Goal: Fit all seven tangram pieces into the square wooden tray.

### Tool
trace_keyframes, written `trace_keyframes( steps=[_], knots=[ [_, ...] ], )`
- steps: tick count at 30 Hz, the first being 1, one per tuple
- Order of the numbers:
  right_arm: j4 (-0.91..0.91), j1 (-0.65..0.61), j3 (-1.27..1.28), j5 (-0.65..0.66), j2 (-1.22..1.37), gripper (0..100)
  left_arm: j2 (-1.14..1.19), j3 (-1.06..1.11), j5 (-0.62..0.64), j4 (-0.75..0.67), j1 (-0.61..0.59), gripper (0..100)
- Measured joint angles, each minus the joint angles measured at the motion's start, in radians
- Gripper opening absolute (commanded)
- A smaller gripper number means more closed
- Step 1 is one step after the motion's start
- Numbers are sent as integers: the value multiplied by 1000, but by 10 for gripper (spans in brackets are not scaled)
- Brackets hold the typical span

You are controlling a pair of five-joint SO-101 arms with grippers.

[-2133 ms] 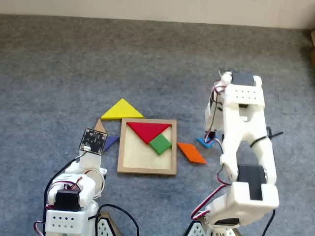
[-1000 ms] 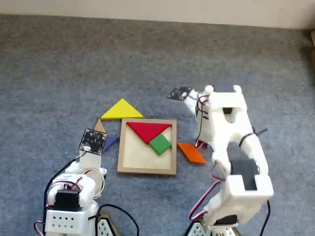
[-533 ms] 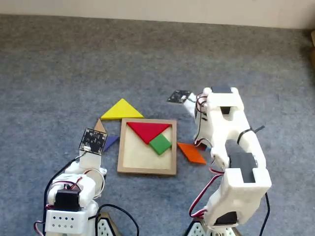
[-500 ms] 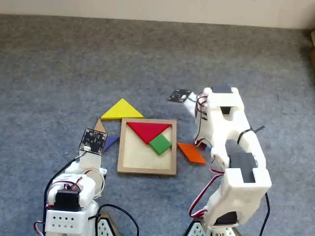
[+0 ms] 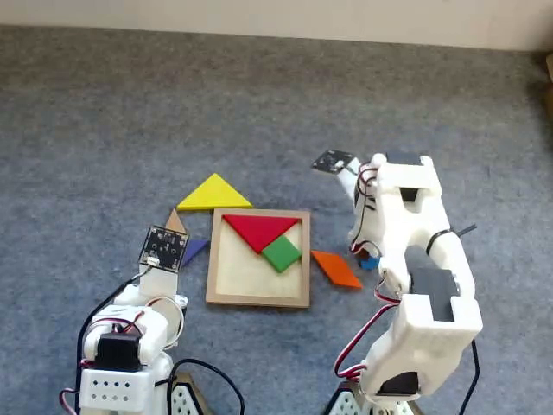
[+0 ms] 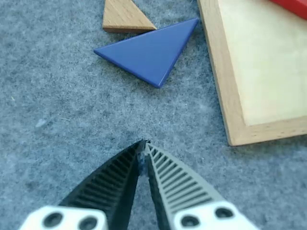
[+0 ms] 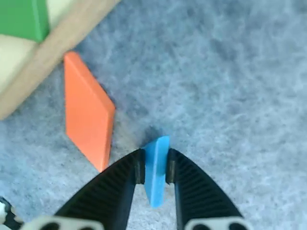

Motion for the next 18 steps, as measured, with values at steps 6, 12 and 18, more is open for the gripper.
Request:
trace_keyframes(
  steps=[6, 12, 18],
  knots=[
    [-2, 0, 5, -31, 0, 74, 0, 0, 0, 0, 0, 5],
    [-3, 32, 46, -32, -14, 73, 0, 0, 0, 0, 0, 5],
    [-11, 37, 183, -34, -144, 37, 0, 0, 0, 0, 0, 5]
  ],
)
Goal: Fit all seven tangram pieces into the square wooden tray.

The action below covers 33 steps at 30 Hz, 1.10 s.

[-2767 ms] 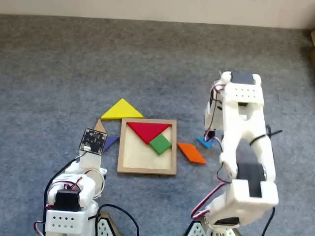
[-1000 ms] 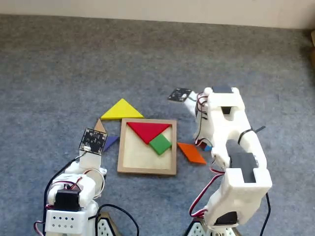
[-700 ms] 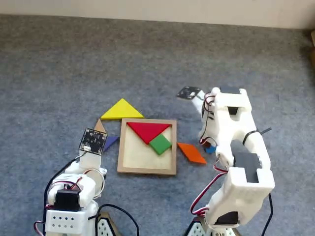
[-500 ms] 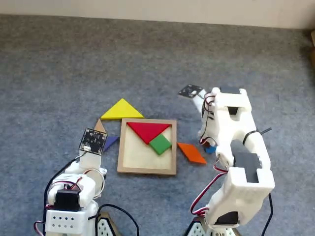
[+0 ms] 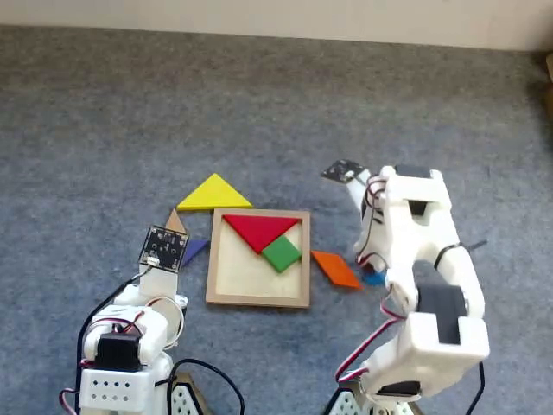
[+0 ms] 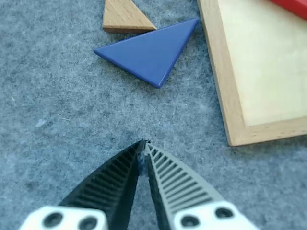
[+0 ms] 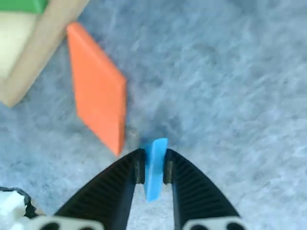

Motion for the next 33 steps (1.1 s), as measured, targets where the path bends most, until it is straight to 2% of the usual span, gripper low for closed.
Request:
trace_keyframes(
  steps=[7, 20, 33],
  knots=[
    [0, 0, 80, 0, -100, 34, 0, 0, 0, 0, 0, 5],
    [34, 0, 72, -138, -112, 33, 0, 0, 0, 0, 0, 5],
    [84, -232, -186, -428, -163, 33, 0, 0, 0, 0, 0, 5]
  ],
)
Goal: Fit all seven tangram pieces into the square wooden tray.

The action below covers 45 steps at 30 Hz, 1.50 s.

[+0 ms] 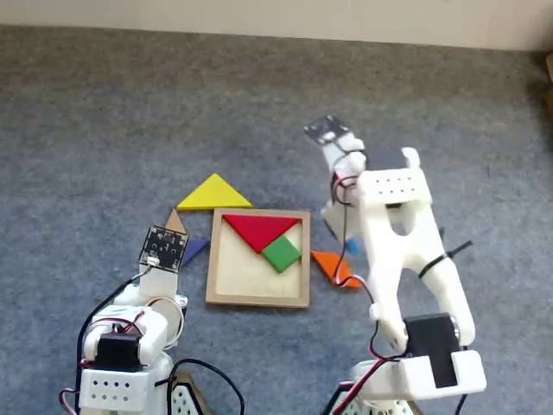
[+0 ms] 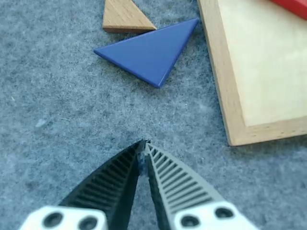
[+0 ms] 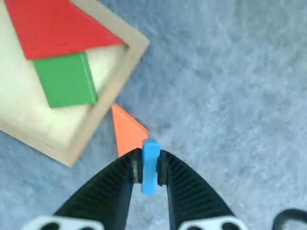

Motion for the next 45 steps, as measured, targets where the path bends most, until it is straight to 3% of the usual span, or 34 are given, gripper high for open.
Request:
trace_keyframes(
  steps=[14, 35, 45],
  knots=[
    [-23, -187, -163, -267, 203, 33, 0, 0, 0, 0, 0, 5],
    [-104, -253, -190, -427, 298, 34, 0, 0, 0, 0, 0, 5],
    [-124, -253, -190, -440, 298, 36, 0, 0, 0, 0, 0, 5]
  ],
)
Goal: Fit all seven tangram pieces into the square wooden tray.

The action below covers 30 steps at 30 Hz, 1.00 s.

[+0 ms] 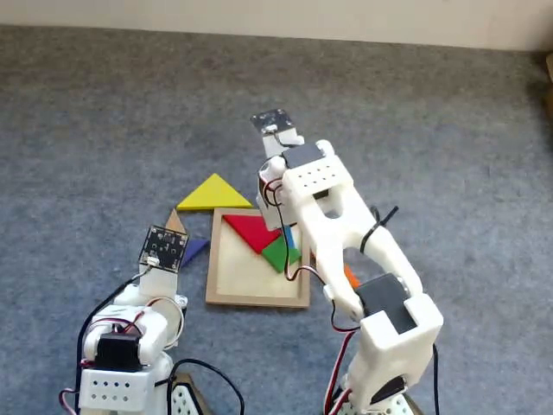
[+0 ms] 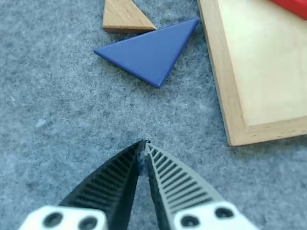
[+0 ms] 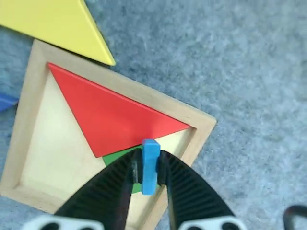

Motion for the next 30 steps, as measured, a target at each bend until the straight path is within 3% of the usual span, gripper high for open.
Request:
trace_keyframes(
  steps=[10, 16, 30],
  knots=[
    [-6, 0, 25, 0, 2, 39, 0, 0, 0, 0, 0, 5],
    [-6, -2, 25, 0, 0, 125, 0, 0, 0, 0, 0, 5],
    [-9, 15, 25, 0, 0, 127, 0, 0, 0, 0, 0, 5]
  ],
)
